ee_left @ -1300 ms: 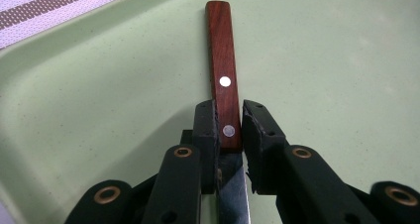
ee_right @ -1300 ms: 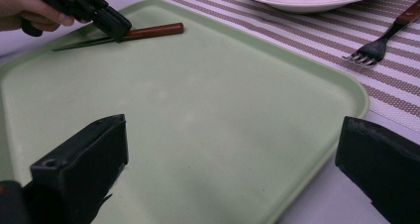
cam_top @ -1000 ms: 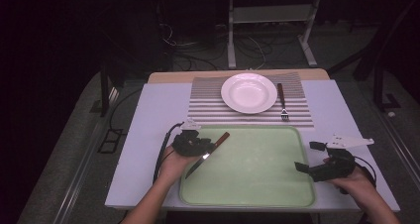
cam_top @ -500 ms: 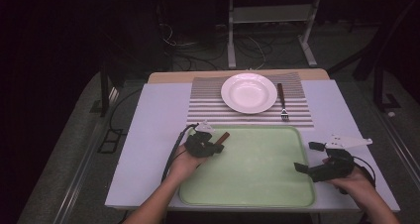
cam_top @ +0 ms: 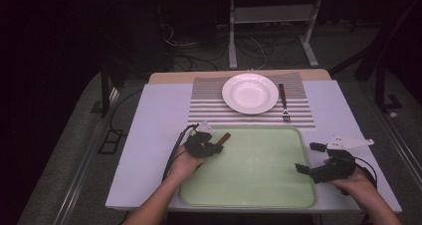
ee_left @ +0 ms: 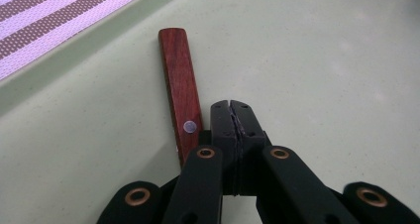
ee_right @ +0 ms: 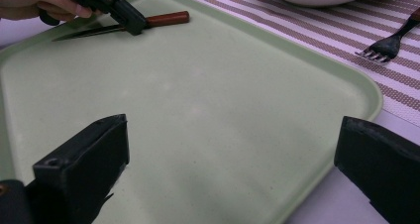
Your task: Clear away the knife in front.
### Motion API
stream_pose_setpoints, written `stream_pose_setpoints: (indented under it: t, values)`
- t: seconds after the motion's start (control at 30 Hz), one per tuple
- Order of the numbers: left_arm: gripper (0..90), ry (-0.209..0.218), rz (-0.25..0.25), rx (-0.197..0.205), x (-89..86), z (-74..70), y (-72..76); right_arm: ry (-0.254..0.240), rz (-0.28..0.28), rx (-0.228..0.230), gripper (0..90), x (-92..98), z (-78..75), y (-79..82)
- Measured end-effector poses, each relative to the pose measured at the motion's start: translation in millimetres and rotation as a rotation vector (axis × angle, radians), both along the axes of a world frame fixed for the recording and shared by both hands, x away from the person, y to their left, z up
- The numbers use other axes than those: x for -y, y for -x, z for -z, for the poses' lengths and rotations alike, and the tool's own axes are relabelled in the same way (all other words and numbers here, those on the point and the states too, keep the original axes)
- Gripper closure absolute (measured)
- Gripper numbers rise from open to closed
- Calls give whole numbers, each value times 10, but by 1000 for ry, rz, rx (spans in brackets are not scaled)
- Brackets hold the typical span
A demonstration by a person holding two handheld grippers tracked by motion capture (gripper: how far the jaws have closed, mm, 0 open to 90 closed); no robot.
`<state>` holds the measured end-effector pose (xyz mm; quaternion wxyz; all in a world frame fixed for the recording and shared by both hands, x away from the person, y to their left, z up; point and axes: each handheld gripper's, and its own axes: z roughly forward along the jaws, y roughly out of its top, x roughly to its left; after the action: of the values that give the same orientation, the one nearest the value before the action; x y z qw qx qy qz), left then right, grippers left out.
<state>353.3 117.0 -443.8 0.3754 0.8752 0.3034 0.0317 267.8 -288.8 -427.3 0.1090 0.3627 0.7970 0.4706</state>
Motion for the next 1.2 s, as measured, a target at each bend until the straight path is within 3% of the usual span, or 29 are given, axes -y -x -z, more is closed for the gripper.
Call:
stream_pose_setpoints:
  t: [1.2]
  values:
    - [879,-7,-84,-50,-440,-34,-13,-4,6,2,7,15,-8,5]
